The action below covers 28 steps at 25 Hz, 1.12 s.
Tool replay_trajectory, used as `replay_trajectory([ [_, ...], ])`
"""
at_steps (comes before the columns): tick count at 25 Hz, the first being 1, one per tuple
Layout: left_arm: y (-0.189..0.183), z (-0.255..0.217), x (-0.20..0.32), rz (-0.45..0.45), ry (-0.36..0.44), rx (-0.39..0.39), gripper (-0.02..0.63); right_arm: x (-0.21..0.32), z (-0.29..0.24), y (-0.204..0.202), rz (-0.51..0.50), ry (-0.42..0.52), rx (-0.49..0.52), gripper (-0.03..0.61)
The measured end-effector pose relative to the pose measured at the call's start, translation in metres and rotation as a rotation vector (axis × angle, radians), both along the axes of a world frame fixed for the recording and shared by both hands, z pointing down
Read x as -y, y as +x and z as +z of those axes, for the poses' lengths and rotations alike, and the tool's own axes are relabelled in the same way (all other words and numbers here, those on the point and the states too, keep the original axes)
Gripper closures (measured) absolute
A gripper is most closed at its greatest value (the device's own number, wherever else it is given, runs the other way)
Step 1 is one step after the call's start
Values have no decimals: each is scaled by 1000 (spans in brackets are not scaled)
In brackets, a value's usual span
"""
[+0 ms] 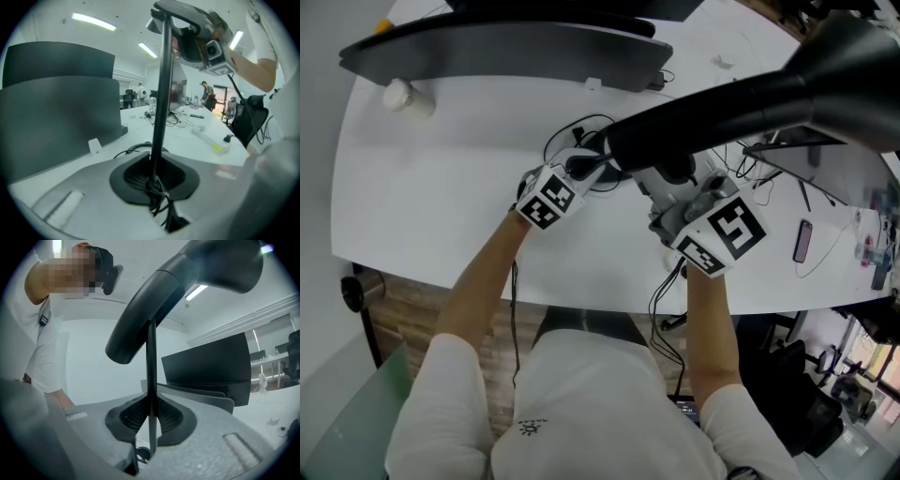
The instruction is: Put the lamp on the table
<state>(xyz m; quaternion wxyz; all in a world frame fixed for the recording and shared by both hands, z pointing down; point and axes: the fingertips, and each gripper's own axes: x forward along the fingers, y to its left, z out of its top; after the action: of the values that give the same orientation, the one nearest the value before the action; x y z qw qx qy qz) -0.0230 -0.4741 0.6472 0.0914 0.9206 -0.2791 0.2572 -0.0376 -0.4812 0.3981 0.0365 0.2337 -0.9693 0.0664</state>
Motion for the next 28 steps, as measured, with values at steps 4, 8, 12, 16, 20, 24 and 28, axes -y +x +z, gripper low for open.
replay_trajectory([
  [4, -6, 1, 7, -9, 0, 8, 581, 5, 0, -6, 10, 7, -2, 541],
  [8, -13, 3, 16, -13, -1, 21, 581, 12, 1, -13, 23, 11, 2, 541],
  [12, -20, 4, 28, -32, -1, 32, 581, 21, 1, -20, 31, 17, -4, 541],
  [16, -26, 4, 40, -46, -3, 40, 581, 31, 1, -27, 35, 26, -7, 541],
  [20, -32, 5, 49, -60, -3, 51, 581, 39, 2, -34, 39, 33, -13, 543],
  [24, -37, 6, 58, -75, -5, 53, 581, 45, 2, -41, 44, 40, -14, 543],
  [28, -38, 9, 62, -84, -7, 55, 581, 48, 4, -45, 38, 48, -20, 543],
])
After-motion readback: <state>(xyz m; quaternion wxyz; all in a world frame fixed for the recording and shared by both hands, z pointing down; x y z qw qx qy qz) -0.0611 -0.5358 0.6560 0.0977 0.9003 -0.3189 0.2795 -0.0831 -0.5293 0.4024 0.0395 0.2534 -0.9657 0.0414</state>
